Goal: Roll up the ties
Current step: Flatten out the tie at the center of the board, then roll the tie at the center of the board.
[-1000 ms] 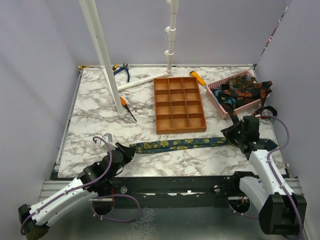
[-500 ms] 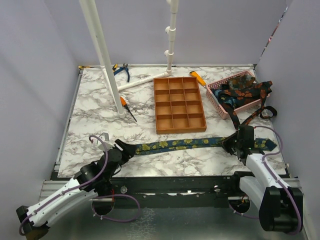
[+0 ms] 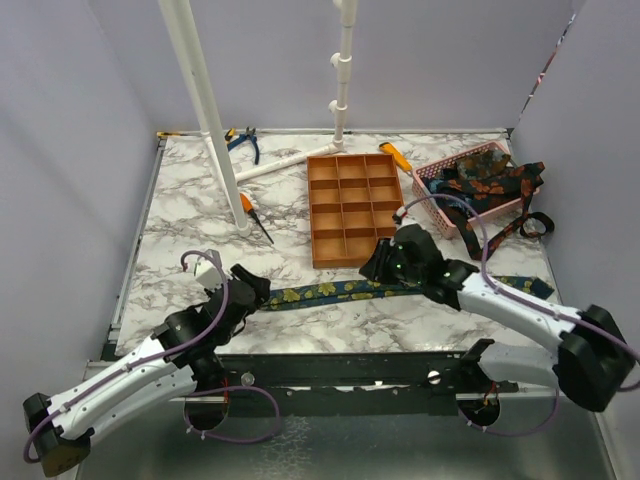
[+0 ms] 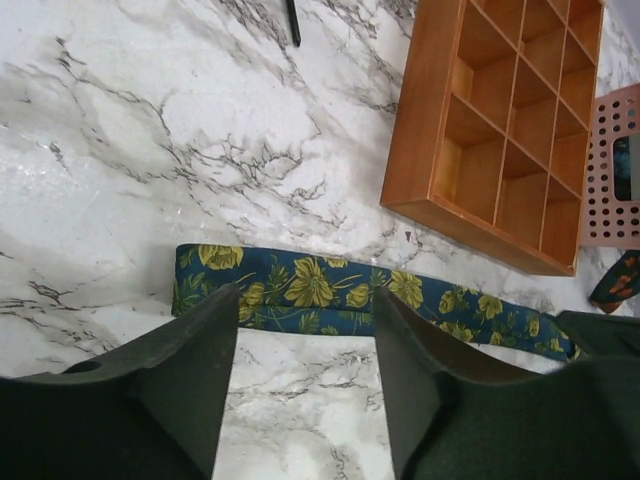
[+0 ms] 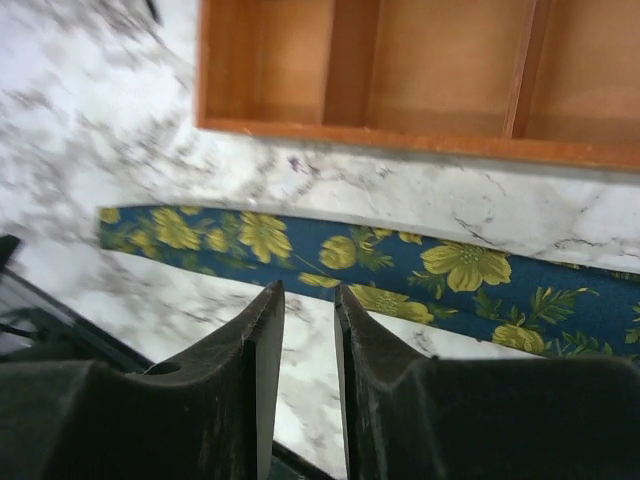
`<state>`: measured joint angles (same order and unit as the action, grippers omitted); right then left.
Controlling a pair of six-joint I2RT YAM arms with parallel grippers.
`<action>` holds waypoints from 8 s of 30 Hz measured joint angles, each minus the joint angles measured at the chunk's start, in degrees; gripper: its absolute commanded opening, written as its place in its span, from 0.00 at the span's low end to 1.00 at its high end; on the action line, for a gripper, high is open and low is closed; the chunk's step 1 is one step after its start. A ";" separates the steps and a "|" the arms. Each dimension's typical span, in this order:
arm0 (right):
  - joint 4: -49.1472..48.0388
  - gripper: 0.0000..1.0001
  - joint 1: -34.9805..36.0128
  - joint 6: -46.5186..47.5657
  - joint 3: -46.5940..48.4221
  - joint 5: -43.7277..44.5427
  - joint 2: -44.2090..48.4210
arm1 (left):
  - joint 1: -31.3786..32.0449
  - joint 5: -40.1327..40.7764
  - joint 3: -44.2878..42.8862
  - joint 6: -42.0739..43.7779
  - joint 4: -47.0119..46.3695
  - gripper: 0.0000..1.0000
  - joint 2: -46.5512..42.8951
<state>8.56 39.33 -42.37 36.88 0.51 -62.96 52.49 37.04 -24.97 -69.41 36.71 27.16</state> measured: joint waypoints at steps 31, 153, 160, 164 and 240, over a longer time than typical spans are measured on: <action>11.45 0.23 24.63 15.93 33.35 15.56 -46.10 | -0.24 -1.53 6.95 -3.85 0.31 0.58 -10.71; -0.26 0.07 21.05 3.91 23.04 -1.86 -41.62 | -0.31 -3.63 9.16 -2.38 -4.00 0.64 9.09; -1.03 0.05 21.05 2.56 22.32 -1.29 -41.48 | -0.31 -3.58 9.16 -1.46 -5.62 0.49 11.47; -2.03 0.05 21.05 1.90 21.51 -1.25 -41.11 | -0.31 -3.52 9.16 -1.46 -5.84 0.34 12.83; -31.06 0.07 20.87 -6.10 21.75 -15.10 -52.63 | 0.90 -14.47 5.60 15.78 -14.82 0.00 8.09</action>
<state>-22.50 60.20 -48.47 58.63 -14.59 -115.59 53.39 22.57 -19.38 -53.63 21.89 35.24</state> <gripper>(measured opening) 0.010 0.012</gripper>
